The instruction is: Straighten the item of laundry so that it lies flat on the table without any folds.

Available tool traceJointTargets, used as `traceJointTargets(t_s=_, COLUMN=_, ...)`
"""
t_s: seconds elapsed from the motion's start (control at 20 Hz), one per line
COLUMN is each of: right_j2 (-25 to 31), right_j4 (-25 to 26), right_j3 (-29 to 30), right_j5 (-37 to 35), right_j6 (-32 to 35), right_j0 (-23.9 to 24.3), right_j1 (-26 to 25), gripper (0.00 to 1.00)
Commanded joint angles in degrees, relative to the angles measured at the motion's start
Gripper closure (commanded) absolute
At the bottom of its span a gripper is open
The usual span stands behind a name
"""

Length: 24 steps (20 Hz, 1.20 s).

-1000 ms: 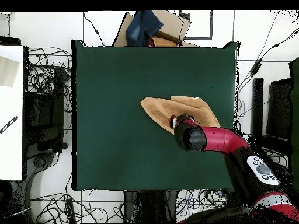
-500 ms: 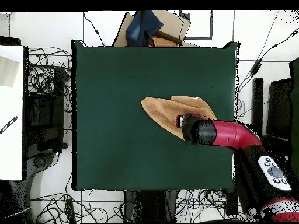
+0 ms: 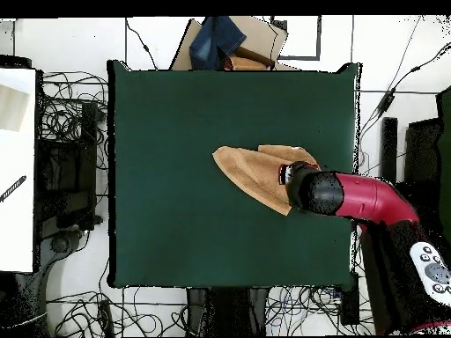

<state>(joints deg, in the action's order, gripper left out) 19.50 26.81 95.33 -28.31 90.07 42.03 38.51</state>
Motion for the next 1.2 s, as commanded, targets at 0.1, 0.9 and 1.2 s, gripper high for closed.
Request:
traceJointTargets(t_s=0.1, right_j2=3.19, right_j4=-0.72, right_j3=-1.96, right_j5=-2.77, right_j6=1.04, right_j0=-3.37, right_j1=-0.37, gripper=0.00)
traceJointTargets(t_s=0.9, right_j2=-4.62, right_j4=3.72, right_j3=-9.31, right_j5=7.82, right_j6=7.69, right_j0=-12.04, right_j1=-9.24, gripper=0.00)
traceJointTargets(t_s=1.2, right_j2=-4.64, right_j4=2.91, right_j3=-10.04, right_j5=10.42, right_j6=6.04, right_j0=-11.43, right_j1=-11.77, gripper=0.00)
